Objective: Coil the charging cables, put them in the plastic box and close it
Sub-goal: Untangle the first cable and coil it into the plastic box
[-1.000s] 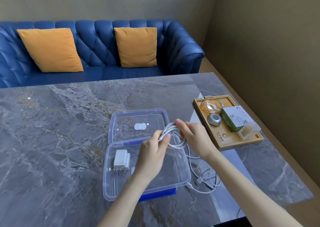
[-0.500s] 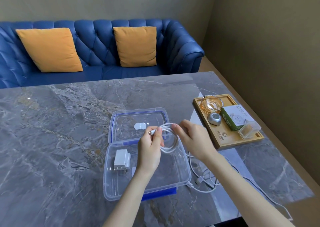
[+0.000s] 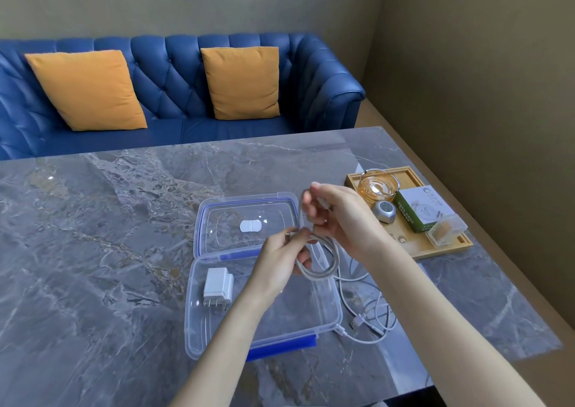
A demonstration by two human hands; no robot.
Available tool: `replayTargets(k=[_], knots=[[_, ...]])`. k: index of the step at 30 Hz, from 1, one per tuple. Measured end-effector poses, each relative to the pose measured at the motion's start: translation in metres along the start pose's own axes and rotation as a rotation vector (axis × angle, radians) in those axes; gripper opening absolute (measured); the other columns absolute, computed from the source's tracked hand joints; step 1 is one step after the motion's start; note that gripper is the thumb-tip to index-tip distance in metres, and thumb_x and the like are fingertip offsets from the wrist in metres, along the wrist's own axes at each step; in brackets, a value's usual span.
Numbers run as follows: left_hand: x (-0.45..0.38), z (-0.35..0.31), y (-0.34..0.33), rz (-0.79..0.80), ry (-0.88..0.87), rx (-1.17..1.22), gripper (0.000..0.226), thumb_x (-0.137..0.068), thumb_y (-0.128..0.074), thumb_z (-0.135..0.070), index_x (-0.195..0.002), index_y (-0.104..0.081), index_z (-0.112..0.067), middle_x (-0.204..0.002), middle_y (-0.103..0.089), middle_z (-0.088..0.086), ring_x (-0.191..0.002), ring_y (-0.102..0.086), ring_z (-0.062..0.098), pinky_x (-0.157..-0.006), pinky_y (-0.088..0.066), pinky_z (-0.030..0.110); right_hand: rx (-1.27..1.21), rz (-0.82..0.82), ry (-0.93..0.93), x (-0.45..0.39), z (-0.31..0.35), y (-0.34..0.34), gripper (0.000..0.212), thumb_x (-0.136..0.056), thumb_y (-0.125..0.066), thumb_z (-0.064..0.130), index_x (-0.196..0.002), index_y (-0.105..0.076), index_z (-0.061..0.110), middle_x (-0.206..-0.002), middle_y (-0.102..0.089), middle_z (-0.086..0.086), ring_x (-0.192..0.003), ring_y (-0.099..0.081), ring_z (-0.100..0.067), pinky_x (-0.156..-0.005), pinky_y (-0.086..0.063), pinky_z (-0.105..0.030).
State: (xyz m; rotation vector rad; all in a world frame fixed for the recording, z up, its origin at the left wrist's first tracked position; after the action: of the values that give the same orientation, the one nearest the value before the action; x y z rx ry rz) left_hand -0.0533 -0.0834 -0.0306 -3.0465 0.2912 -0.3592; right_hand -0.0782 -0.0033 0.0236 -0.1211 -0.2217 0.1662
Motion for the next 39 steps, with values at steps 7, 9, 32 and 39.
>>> replayTargets(k=[7, 9, 32, 39], knots=[[0.002, 0.012, 0.029, -0.164, 0.045, 0.087, 0.035, -0.095, -0.046, -0.030, -0.094, -0.062, 0.000, -0.050, -0.044, -0.005, -0.043, -0.048, 0.005, -0.061, -0.051, 0.032, 0.384, 0.158, -0.019, 0.026, -0.005, -0.015, 0.020, -0.090, -0.054, 0.013, -0.094, -0.071, 0.003, -0.063, -0.063, 0.011, -0.052, -0.051, 0.005, -0.049, -0.035, -0.003], [0.002, 0.010, 0.030, -0.182, 0.031, 0.044, 0.035, -0.096, -0.044, -0.028, -0.097, -0.061, 0.002, -0.050, -0.045, -0.006, -0.043, -0.048, 0.004, -0.066, -0.053, 0.037, 0.383, 0.136, 0.003, 0.027, -0.005, -0.013, 0.017, -0.090, -0.054, 0.007, -0.094, -0.068, -0.003, -0.044, -0.057, 0.015, -0.042, -0.048, 0.004, -0.045, -0.033, -0.004], [0.012, 0.014, 0.029, -0.310, -0.127, 0.214, 0.030, -0.095, -0.043, -0.023, -0.069, -0.052, -0.014, -0.055, -0.047, -0.006, -0.066, -0.045, 0.020, -0.076, -0.046, 0.045, 0.822, -0.391, 0.475, 0.036, -0.003, 0.011, 0.035, -0.071, -0.063, 0.020, -0.106, -0.058, 0.017, -0.094, -0.067, 0.001, -0.089, -0.062, -0.016, -0.074, -0.049, -0.025], [0.010, 0.013, 0.011, -0.101, -0.017, 0.560, 0.028, -0.096, -0.040, -0.020, -0.073, -0.054, -0.011, -0.051, -0.045, -0.005, -0.049, -0.046, 0.009, -0.070, -0.043, 0.030, 0.401, 0.020, 0.213, 0.017, -0.026, 0.005, 0.024, -0.090, -0.051, 0.010, -0.089, -0.066, 0.029, -0.062, -0.061, 0.012, -0.063, -0.052, -0.003, -0.065, -0.044, -0.020]])
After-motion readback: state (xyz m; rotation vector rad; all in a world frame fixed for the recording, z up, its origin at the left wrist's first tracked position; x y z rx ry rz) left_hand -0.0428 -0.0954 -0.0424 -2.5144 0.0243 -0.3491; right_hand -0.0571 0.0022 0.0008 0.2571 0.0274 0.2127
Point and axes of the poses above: each hand's wrist, its own x-axis away from the middle knuckle, its own y-axis out of the back of the hand, z = x × y, the point moved 10 cm from there along -x, towards the middle knuckle
